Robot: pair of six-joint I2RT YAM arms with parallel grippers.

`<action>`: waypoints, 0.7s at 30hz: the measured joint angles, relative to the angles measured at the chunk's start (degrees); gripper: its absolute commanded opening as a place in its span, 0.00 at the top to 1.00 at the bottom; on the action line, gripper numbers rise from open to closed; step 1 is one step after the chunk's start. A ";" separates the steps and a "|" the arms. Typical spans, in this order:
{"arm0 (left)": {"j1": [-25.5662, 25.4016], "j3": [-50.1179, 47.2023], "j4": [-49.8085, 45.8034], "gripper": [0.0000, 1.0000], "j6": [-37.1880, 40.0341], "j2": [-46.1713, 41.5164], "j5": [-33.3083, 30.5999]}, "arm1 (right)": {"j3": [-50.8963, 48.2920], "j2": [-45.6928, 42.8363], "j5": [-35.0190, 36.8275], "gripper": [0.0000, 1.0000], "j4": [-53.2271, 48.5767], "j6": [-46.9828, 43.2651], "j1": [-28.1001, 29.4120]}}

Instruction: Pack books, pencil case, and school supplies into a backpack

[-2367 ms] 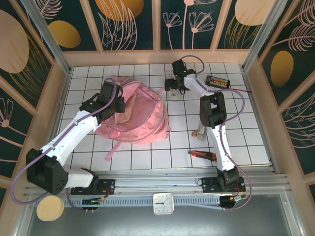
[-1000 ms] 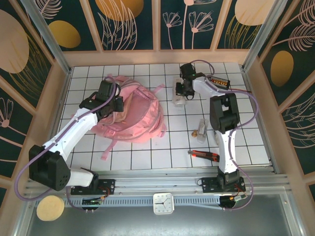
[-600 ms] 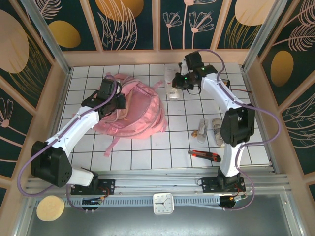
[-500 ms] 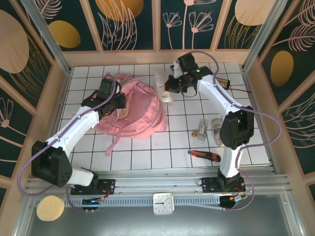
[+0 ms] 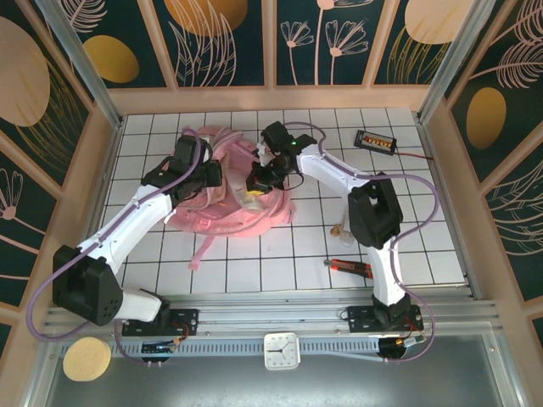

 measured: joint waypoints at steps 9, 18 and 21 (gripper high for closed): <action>-3.98 0.02 0.57 1.00 -2.01 -0.04 0.22 | 7.26 5.01 6.32 1.00 7.54 9.60 0.42; -4.59 0.00 1.27 1.00 -3.74 -0.04 0.11 | 8.20 9.51 8.98 0.71 13.46 13.55 2.38; -4.61 0.00 1.33 1.00 -3.82 -0.04 0.20 | 5.62 9.46 8.74 0.43 15.72 13.55 2.40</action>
